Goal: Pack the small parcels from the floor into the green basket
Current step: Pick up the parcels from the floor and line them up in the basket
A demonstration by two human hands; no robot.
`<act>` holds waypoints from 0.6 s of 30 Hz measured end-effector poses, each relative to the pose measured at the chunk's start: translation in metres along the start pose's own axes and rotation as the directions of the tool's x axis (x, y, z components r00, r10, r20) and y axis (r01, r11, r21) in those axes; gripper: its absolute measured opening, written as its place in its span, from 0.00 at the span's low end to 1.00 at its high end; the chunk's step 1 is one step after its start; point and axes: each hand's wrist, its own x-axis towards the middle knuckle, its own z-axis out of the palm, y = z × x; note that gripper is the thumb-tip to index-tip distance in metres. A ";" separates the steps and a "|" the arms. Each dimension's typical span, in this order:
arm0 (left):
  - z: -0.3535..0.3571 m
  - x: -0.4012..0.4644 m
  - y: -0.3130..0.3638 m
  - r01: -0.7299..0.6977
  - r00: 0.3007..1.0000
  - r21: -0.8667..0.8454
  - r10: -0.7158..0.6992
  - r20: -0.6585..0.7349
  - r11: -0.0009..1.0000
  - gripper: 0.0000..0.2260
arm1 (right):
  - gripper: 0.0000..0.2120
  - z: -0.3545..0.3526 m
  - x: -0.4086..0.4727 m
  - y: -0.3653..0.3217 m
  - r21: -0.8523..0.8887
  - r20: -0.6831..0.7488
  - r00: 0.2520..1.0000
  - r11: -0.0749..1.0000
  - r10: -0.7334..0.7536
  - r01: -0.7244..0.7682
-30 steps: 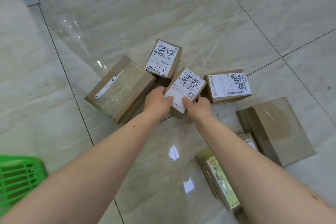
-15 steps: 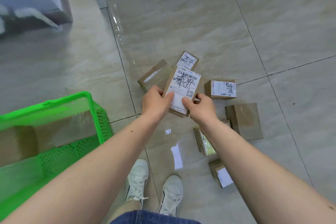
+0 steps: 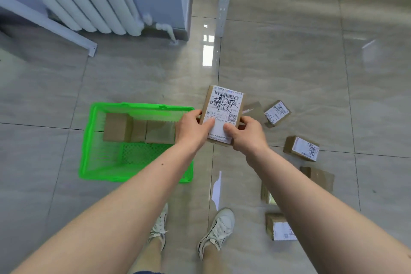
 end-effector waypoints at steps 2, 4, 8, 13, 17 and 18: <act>-0.028 0.004 -0.011 0.025 0.999 -0.015 -0.026 -0.027 1.000 0.12 | 0.20 0.025 -0.005 -0.016 -0.020 0.034 0.999 1.000 -0.009 0.010; -0.057 0.009 -0.023 0.049 0.998 -0.019 -0.049 -0.036 0.999 0.14 | 0.17 0.053 -0.010 -0.030 -0.047 0.059 0.998 0.999 -0.008 0.011; -0.113 0.030 -0.056 0.068 0.997 -0.024 -0.068 -0.020 0.997 0.14 | 0.15 0.115 -0.017 -0.051 -0.070 0.074 0.997 0.998 0.001 0.004; -0.166 0.060 -0.109 0.079 0.996 0.013 -0.079 0.042 0.997 0.10 | 0.16 0.195 -0.021 -0.058 -0.041 0.057 0.997 0.998 0.058 -0.056; -0.188 0.081 -0.159 0.107 0.993 -0.026 -0.105 0.056 0.994 0.16 | 0.19 0.250 -0.015 -0.044 -0.051 0.043 0.997 0.996 0.071 -0.069; -0.191 0.087 -0.174 0.122 0.991 -0.038 -0.120 0.050 0.992 0.20 | 0.18 0.263 -0.012 -0.039 -0.059 0.048 0.996 0.995 0.080 -0.078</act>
